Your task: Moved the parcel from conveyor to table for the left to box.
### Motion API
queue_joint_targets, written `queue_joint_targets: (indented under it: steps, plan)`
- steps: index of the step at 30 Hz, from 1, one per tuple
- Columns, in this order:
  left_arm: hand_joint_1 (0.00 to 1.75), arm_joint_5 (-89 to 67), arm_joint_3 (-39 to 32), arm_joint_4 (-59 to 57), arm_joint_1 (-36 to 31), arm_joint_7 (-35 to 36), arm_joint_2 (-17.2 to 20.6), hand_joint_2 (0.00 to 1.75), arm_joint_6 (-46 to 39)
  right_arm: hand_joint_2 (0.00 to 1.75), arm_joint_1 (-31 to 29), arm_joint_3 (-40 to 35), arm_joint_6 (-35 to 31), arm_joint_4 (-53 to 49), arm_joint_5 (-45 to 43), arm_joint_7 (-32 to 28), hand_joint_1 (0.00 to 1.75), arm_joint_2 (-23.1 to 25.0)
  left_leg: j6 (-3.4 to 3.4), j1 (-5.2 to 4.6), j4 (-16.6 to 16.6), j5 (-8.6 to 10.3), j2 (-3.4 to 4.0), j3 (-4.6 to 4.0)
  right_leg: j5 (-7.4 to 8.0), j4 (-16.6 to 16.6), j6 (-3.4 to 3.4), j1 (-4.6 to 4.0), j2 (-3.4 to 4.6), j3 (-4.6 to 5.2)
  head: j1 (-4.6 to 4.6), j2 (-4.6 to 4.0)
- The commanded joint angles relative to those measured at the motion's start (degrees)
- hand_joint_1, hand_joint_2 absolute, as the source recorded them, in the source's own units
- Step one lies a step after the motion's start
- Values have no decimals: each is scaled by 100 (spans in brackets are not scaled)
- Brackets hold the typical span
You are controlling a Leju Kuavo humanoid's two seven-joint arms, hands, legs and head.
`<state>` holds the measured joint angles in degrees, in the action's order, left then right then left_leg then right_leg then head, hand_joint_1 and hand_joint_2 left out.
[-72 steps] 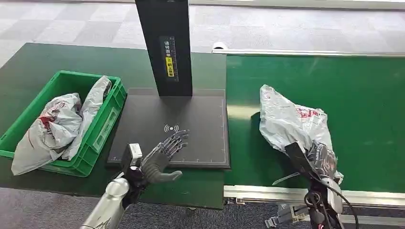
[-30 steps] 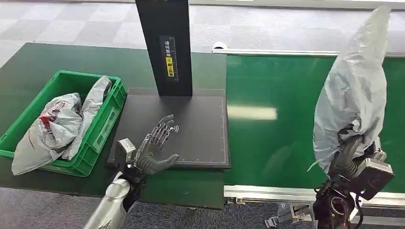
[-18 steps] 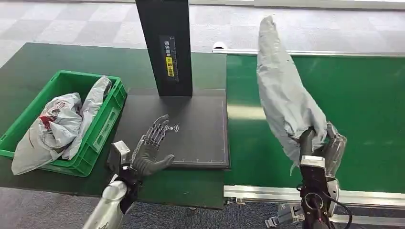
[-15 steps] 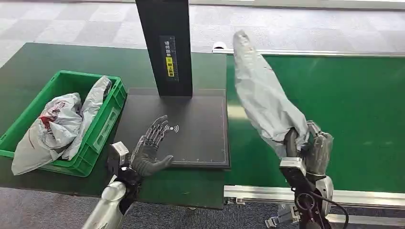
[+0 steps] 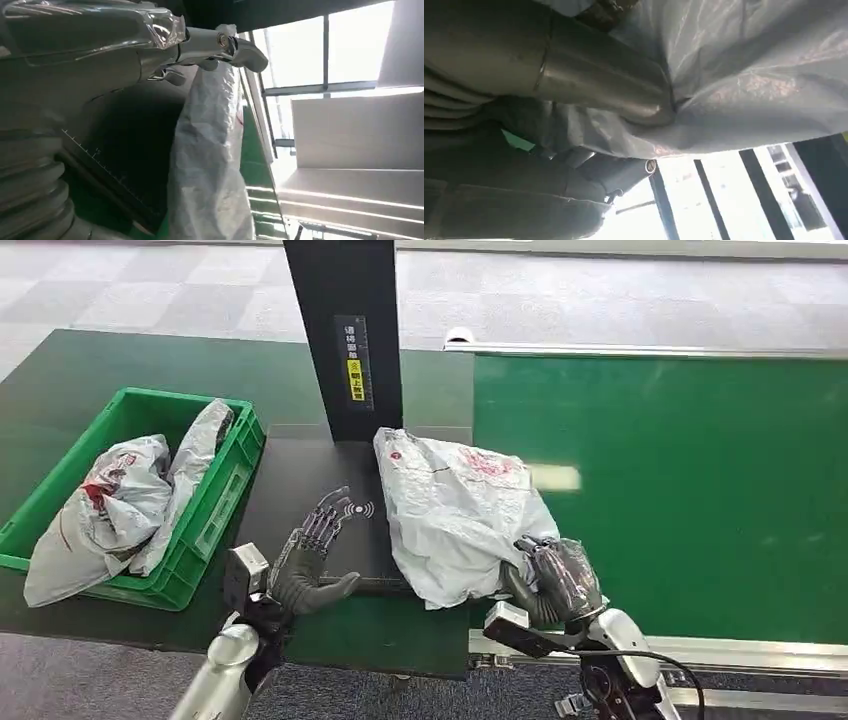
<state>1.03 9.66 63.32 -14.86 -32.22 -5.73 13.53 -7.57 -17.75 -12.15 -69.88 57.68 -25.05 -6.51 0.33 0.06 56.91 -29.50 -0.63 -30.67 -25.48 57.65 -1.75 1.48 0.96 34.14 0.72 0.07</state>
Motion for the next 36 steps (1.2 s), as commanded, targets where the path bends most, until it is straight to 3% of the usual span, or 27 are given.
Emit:
queue_joint_targets:
  steps: [1, 11, 22, 30, 36]
  plan:
    - [0, -48, -151, -157, -118, 1, -25, 175, -6, 0, -160, -280, 143, 501, 17, 8, 175, -121, -7, 1, -11, 2, 4, 12, 1, -9, 13, -3, -6, -11, 0, 0]
    - [0, -10, -155, -478, -482, 7, -159, 175, 1, 0, -451, -884, -227, 542, 290, -800, 175, -20, -10, -2, -22, 9, 9, 17, 8, -18, 22, -2, -8, -14, 0, 0]
    - [0, -4, -159, -482, -487, 9, -171, 175, -9, 0, -503, -1022, -315, 631, 334, -813, 175, -6, -5, 1, -7, 1, 9, 8, 2, -6, 10, -2, 0, -6, 0, 0]
    - [0, 37, -133, -553, -571, 43, -163, 175, -12, 0, -711, -1431, -886, 925, 337, -1185, 175, 62, -7, 1, -8, 1, 12, 9, 3, -6, 12, -2, 3, -6, 0, 0]
    - [0, 133, -68, -736, -635, -26, -87, 175, -17, 0, -768, -1707, -760, 1135, 98, -1380, 175, 140, -7, 3, -10, 2, 12, 14, 3, -9, 12, -4, 2, -10, 2, 0]
